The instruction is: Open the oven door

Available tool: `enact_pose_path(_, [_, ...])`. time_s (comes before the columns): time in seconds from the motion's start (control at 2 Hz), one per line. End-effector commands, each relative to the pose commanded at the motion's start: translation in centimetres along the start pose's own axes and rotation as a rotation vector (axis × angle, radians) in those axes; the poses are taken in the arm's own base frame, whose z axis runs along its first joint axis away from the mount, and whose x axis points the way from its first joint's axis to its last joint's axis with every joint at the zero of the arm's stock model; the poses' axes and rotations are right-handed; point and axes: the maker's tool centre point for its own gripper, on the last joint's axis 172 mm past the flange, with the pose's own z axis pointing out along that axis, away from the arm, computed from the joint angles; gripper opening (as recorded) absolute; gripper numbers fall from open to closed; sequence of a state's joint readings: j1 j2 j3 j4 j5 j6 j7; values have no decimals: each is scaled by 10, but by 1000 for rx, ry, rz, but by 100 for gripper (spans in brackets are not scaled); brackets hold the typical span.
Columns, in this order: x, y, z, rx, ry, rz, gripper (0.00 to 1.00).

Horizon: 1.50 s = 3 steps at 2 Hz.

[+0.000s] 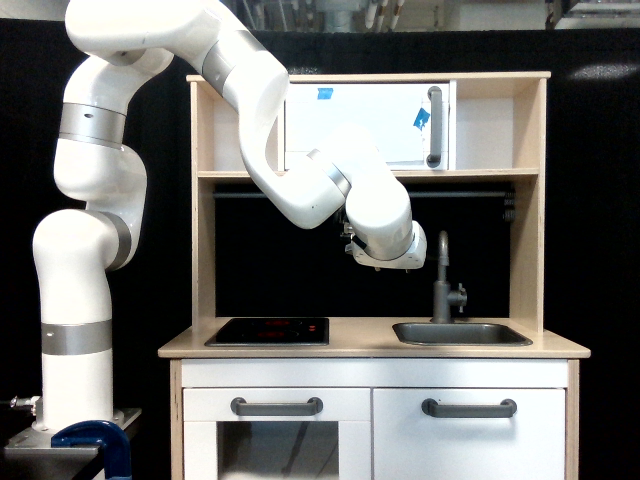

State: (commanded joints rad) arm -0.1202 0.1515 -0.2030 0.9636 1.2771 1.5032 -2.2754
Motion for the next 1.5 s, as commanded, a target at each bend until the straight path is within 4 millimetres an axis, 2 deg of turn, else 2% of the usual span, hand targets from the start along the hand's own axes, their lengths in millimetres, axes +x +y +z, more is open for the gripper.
enact_pose_path(0.5, [92,18,-11,0,0,0,100])
enact_pose_path(1.0, [154,20,-7,0,0,0,100])
enact_pose_path(1.5, [217,28,11,0,0,0,100])
